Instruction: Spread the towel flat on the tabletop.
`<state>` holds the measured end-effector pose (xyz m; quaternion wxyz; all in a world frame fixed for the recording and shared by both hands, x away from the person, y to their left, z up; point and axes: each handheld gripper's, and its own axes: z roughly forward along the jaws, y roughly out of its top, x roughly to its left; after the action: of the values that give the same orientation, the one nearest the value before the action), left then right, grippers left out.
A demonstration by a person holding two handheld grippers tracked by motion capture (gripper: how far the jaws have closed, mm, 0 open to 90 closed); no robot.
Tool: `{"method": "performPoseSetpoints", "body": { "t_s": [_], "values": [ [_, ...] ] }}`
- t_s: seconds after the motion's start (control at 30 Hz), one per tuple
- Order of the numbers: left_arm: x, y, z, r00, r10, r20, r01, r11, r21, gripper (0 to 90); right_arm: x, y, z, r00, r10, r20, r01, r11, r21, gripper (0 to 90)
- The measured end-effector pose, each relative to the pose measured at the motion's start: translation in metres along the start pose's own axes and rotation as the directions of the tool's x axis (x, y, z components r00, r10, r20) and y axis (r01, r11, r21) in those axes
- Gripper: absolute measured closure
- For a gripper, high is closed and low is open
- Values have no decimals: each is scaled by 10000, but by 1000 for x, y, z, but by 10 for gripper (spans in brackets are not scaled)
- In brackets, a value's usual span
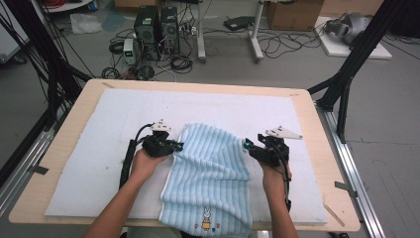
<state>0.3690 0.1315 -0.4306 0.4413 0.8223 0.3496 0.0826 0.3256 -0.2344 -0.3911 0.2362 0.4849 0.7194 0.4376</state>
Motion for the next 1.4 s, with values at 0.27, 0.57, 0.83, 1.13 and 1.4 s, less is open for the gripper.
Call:
{"method": "performPoseSetpoints", "body": {
  "t_s": [0.27, 0.57, 0.83, 1.13, 1.4],
  "values": [
    [-9, -19, -15, 9994, 81, 328, -73, 9997, -245, 866, 26, 22, 44, 9949, -950, -330, 975, 9918, 823, 507],
    [-16, -35, -22, 9970, 85, 773, -50, 9989, -462, 865, 24, -6, 63, 9866, -1154, -1152, 1428, 9528, 2681, 721],
    [-17, -43, -24, 9949, -95, 1002, 142, 9988, -463, 861, 25, -25, 53, 9751, -1457, -1672, 1902, 9372, 2922, 869],
    [-22, -54, -34, 9827, -258, 1833, 336, 9986, -400, 857, 27, -41, 30, 9496, -1701, -2632, 2423, 9311, 2726, 891],
    [-17, -53, -40, 9791, -327, 2005, 427, 9980, -456, 670, 25, -46, 16, 9417, -1449, -3036, 2290, 9372, 2631, 800]
  ]
}}
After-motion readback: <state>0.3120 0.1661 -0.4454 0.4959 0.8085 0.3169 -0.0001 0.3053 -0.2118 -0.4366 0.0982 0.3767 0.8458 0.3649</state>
